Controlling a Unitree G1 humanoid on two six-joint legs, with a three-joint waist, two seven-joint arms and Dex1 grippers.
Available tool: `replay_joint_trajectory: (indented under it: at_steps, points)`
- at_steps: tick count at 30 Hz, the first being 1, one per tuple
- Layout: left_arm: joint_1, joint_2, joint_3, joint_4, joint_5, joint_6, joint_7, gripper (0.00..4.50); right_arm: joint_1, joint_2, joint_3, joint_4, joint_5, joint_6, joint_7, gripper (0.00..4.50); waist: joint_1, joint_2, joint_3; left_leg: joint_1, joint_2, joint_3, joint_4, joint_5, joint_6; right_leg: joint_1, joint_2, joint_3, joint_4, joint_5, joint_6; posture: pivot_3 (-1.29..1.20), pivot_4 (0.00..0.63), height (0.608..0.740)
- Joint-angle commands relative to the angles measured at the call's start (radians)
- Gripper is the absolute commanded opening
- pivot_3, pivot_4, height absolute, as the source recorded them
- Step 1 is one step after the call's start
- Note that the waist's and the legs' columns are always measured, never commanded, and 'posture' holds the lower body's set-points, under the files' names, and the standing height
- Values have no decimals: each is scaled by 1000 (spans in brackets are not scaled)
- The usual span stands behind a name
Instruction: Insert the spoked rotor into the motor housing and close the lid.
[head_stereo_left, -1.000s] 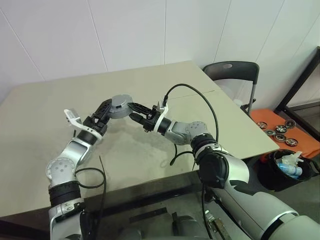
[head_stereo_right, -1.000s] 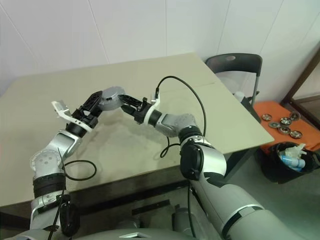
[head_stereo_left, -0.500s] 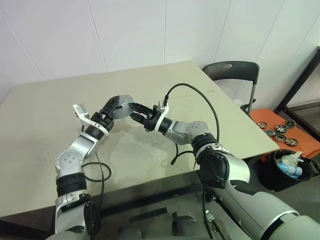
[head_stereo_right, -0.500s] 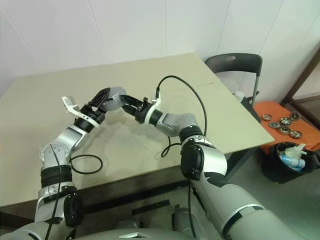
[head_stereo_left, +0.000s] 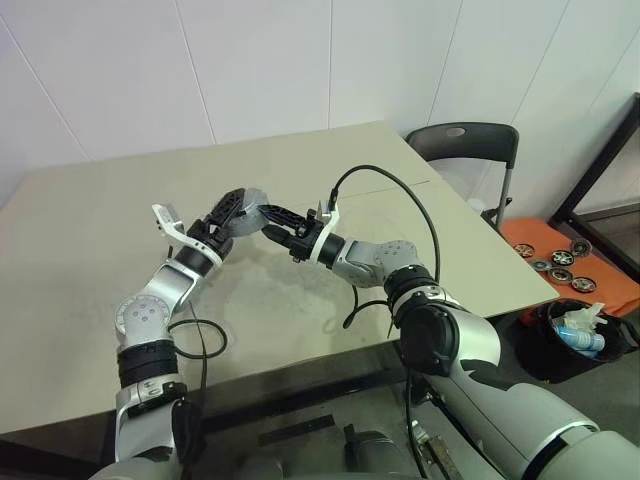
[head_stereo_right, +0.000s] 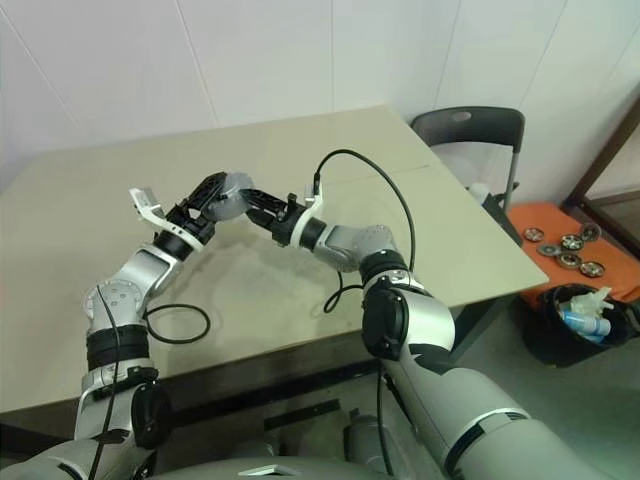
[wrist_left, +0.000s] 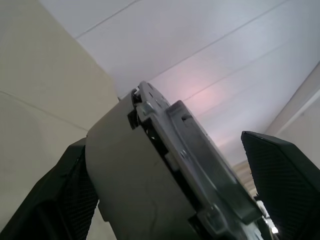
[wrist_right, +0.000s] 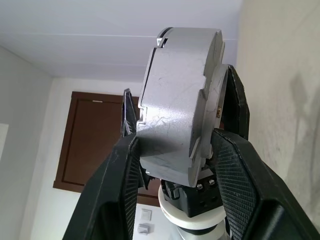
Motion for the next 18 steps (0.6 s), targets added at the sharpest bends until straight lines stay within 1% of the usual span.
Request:
replay_joint_trajectory:
  at_steps: [1, 8, 11, 18]
  points:
    - [-54, -17, 44, -16, -54, -20, 44, 4486, -34, 8, -12, -46, 29, -4, 9, 2113, 0, 0, 0, 0, 0, 0, 0, 0, 0, 0, 0, 0, 0, 0, 0, 0, 0, 740]
    - [-53, -102, 95, -42, -119, -51, 166, 4486, -31, 7, -9, -46, 26, -10, 2, 2113, 0, -1, 0, 0, 0, 0, 0, 0, 0, 0, 0, 0, 0, 0, 0, 0, 0, 740]
    - [-26, -134, 102, -50, -173, -23, 186, 4486, -28, 6, -7, -47, 24, -13, -3, 2113, 0, -2, 0, 0, 0, 0, 1, 0, 0, 0, 0, 0, 0, 0, 0, 0, 0, 740]
    - [-8, -166, 119, -14, -233, -33, 253, 4486, -24, 9, -4, -46, 20, -23, -11, 2113, 0, -2, 1, -1, 0, 0, 3, 0, 0, 0, 0, 0, 1, 0, 0, 0, 0, 740]
